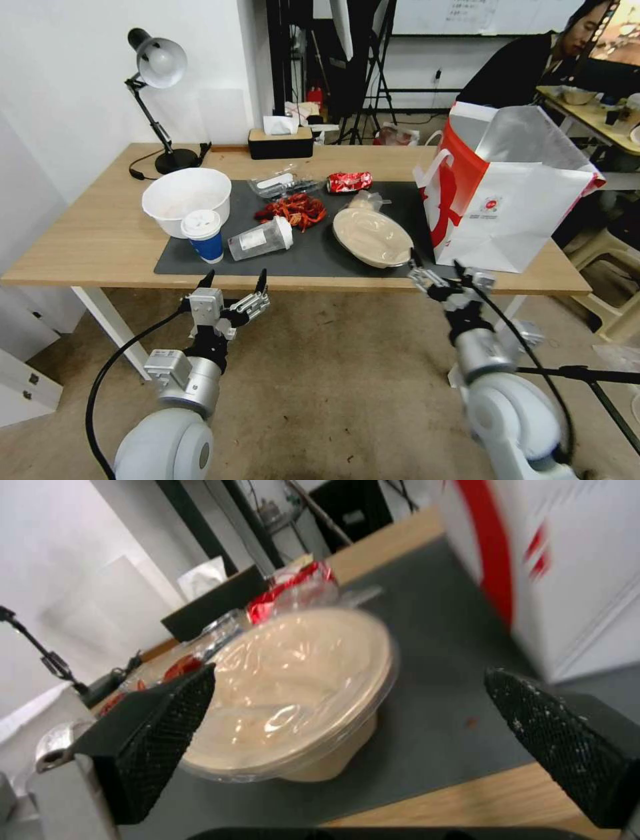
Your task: Pick up the trash from the table and place it into the takeout bag.
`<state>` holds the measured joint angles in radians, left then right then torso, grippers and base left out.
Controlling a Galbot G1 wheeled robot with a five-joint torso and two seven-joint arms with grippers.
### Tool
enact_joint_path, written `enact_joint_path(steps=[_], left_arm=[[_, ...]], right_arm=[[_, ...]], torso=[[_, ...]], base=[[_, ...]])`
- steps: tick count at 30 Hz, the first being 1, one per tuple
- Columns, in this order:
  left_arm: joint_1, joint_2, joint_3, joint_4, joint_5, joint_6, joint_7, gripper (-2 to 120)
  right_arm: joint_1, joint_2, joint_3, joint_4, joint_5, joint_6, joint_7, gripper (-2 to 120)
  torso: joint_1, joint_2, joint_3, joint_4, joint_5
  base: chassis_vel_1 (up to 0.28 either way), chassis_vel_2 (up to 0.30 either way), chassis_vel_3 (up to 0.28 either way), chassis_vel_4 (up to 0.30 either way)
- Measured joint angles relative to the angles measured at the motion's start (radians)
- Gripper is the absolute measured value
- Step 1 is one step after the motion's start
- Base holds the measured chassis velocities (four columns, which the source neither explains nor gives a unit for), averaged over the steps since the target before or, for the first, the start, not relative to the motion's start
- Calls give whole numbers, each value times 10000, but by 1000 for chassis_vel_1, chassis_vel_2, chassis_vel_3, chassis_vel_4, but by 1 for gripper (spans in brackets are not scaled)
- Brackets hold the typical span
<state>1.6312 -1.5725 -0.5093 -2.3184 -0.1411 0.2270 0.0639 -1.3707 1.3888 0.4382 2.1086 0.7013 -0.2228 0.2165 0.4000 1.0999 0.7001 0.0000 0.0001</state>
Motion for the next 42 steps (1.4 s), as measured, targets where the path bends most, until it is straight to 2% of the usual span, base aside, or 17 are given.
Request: enact_joint_path(steps=[2,8,15,16,20,21,24,25,28,30,32,33,37,42], left_arm=[[-1,14,-63,9,0,-32,-16,100],[7,31,-142,74,-5,-135,-97,100],[-15,4,-131,178,0,-206,-127,100],[-15,4,-131,178,0,-206,-127,100],[-17,-43,-53,264,63,-292,-126,100],[-17,-43,-53,264,63,-292,-126,100],[-15,-46,-32,282,82,-337,-126,100],[-15,-46,-32,282,82,-337,-126,100],[-20,-30,-32,289,87,-372,-125,100],[-19,-24,-32,290,88,-381,-124,100],[-14,-15,-33,309,90,-409,-124,100],[-14,-15,-33,309,90,-409,-124,100],[-10,-5,-33,323,97,-451,-124,100],[-9,-2,-36,338,106,-484,-128,100]], right_arm=[[329,57,-211,-237,567,-182,324,100],[623,163,-387,-512,1017,-415,681,99],[821,259,-458,-768,1457,-620,982,76],[821,259,-458,-768,1457,-620,982,76],[819,266,-416,-749,1594,-621,1012,56],[819,266,-416,-749,1594,-621,1012,56],[793,270,-377,-686,1628,-619,1053,43],[793,270,-377,-686,1628,-619,1053,43],[761,293,-352,-642,1619,-608,1078,28],[752,294,-338,-634,1608,-604,1083,25],[733,296,-318,-595,1575,-591,1083,14],[733,296,-318,-595,1575,-591,1083,14],[700,285,-253,-485,1518,-453,859,0],[605,190,-208,-301,1414,60,-74,0]], torso=[[0,0,-2,0,-1],[0,0,-1,0,-1],[-1,0,-1,0,-1],[-1,0,-1,0,-1],[-1,1,-2,0,-1],[-1,1,-2,0,-1],[-1,1,-2,0,-1],[-1,1,-2,0,-1],[0,0,-2,-1,-1],[0,0,-2,-1,0],[0,0,-1,0,1],[0,0,-1,0,1],[0,0,-1,0,0],[0,0,0,-2,0]], base=[[0,0,0,0],[0,0,0,0],[0,0,0,0],[0,0,0,0],[0,0,0,0],[0,0,0,0],[0,0,0,0],[0,0,0,0],[0,0,0,0],[0,0,0,0],[0,0,0,0],[0,0,0,0],[0,0,0,0],[0,0,0,0]])
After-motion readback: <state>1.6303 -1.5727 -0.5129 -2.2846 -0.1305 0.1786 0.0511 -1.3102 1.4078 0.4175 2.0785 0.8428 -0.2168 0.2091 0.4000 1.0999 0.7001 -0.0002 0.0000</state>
